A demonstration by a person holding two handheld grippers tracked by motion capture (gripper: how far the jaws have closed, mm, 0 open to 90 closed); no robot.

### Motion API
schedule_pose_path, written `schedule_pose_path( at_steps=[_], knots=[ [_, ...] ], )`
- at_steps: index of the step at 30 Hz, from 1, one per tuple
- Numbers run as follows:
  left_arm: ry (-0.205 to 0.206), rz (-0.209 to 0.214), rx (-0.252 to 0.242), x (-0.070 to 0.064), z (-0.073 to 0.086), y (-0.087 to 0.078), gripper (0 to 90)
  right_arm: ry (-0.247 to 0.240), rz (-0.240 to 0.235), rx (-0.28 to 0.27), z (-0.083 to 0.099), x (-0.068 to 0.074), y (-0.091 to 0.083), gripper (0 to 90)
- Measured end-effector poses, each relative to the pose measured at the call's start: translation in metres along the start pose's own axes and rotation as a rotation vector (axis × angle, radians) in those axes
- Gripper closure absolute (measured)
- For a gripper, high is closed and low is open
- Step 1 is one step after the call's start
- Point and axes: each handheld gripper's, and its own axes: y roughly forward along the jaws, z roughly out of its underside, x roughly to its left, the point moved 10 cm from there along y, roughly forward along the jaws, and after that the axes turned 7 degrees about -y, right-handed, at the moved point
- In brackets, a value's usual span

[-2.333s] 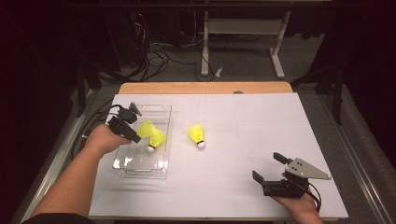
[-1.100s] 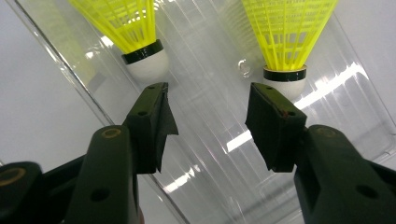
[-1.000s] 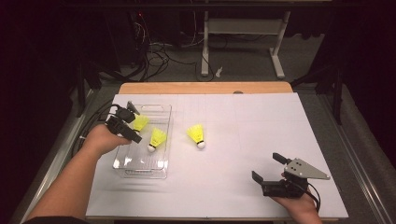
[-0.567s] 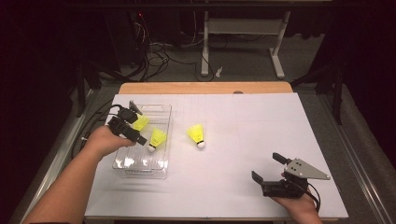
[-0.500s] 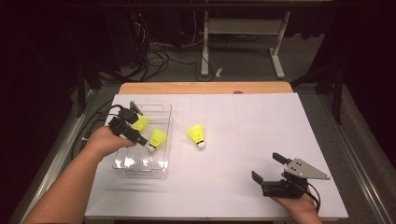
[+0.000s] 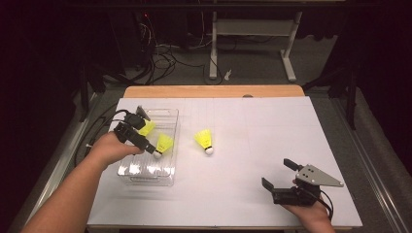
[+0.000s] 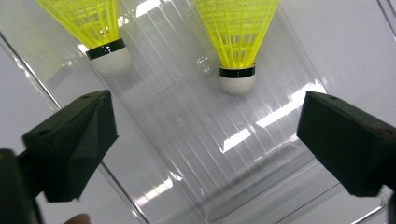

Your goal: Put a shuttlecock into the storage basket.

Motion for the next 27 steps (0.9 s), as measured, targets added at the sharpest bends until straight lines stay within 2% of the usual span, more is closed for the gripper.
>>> schedule_pose_path(
  at_steps=[3, 10, 27],
  knots=[
    [-0.003, 0.007, 0.007, -0.003, 0.000, -0.001, 0.7, 0.005, 0.001, 0.000, 0.000, 0.000, 0.000, 1.0],
    [-0.001, 0.016, 0.000, -0.009, 0.000, -0.002, 0.3, 0.011, 0.004, 0.003, 0.000, -0.001, 0.003, 1.0],
    [-0.005, 0.009, 0.002, -0.020, 0.001, -0.004, 0.7, 0.001, -0.003, 0.008, 0.001, -0.001, 0.005, 1.0]
  ],
)
